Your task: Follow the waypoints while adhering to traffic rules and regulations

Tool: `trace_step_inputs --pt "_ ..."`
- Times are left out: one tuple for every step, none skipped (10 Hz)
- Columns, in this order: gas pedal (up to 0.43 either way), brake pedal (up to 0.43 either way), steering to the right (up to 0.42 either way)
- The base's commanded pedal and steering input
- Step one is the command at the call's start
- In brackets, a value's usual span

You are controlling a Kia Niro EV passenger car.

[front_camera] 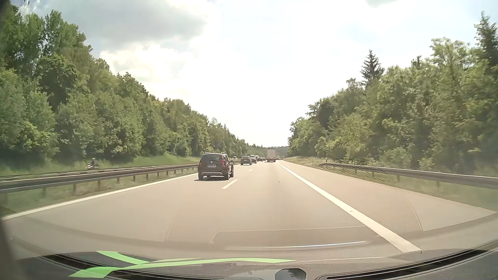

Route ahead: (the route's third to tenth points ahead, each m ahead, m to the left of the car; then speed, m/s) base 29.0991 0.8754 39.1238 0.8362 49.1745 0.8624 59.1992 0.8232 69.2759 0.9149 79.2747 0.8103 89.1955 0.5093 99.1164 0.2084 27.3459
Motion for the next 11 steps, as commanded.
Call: trace_step_inputs --pt "0.177 0.0 -0.002" --pt "0.177 0.0 -0.002" --pt "0.177 0.0 -0.002" --pt "0.157 0.0 -0.002" --pt "0.157 0.0 -0.002" --pt "0.15 0.0 -0.002" --pt "0.138 0.0 -0.002" --pt "0.138 0.0 -0.002" --pt "0.138 0.0 -0.002" --pt "0.138 0.0 -0.002" --pt "0.13 0.0 -0.001"
